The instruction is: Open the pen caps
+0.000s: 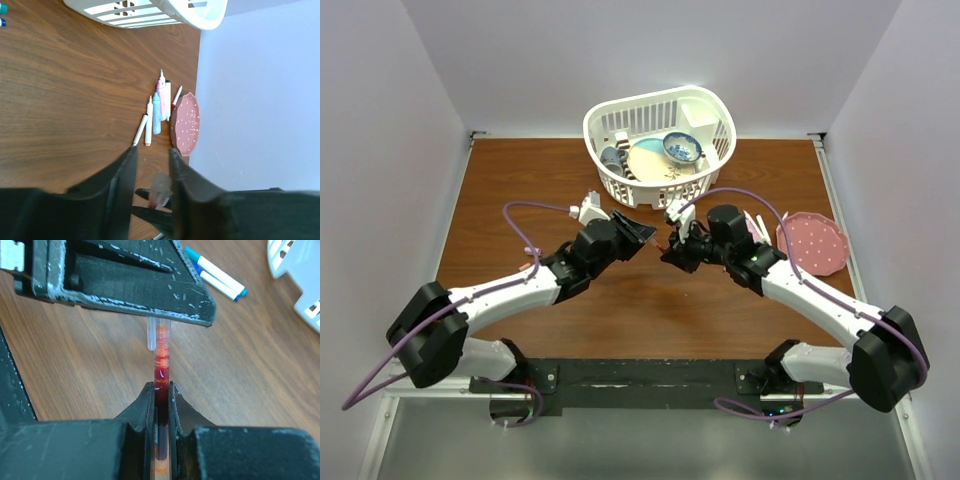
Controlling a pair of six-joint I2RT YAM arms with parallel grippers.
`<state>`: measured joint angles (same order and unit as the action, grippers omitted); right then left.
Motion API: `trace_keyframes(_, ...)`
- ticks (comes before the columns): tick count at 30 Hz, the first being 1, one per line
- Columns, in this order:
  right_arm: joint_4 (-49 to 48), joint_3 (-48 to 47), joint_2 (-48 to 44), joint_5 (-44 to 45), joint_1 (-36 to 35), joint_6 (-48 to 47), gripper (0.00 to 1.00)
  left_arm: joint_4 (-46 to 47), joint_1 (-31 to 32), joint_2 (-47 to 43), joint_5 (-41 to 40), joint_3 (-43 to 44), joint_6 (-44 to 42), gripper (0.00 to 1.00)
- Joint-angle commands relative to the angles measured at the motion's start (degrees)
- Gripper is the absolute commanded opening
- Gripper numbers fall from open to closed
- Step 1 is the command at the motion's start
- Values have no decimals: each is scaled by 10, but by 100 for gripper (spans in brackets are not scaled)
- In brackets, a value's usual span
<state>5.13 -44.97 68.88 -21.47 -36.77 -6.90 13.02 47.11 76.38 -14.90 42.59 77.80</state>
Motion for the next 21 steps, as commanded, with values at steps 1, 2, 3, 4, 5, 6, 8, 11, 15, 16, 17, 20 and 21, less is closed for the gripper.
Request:
trace_keyframes(1, -32, 1, 3, 2, -4, 18, 0, -21, 14, 19, -44, 49, -42, 25)
trace_keyframes(2, -34, 1, 4, 6, -4, 18, 0, -27, 18, 21, -46, 51, -54, 14)
trace_keyframes(3, -34, 1, 6, 9, -4, 18, 0, -32, 18, 22, -50, 54, -57, 9)
trace_keyframes(4, -34, 1, 7, 13, -3, 15, 0, -38, 18, 22, -52, 61, -61, 2)
trace_keyframes(5, -32, 1, 8, 15, -3, 13, 0, -51, 18, 21, -55, 65, -70, 0)
trace_keyframes(6, -30, 2, 9, 15, -4, 9, 0, -62, 18, 18, -65, 68, -73, 0)
trace_keyframes(8, -23, 4, 9, 13, -6, -15, 0, -110, 16, 12, -87, 84, -85, 0)
trace_keyframes(11, -10, 17, 3, -4, -10, -67, 0, -183, -31, -23, -131, 98, -101, 0)
trace_keyframes(15, 11, 26, -6, -32, -10, -116, 0, -178, -174, -137, -86, 51, -122, 0)
trace_keyframes(16, 15, 25, -7, -42, -9, -121, 0, -185, -227, -153, -82, 41, -125, 0)
trace_keyframes(17, 19, 23, -7, -44, -9, -123, 0, -212, -251, -167, -79, 39, -128, 0)
trace_keyframes(20, 23, 22, -5, -48, -9, -125, 0, -236, -326, -210, -66, 26, -142, 0)
trace_keyframes(21, 23, 20, -4, -44, -9, -125, 0, -237, -341, -221, -48, 20, -148, 0)
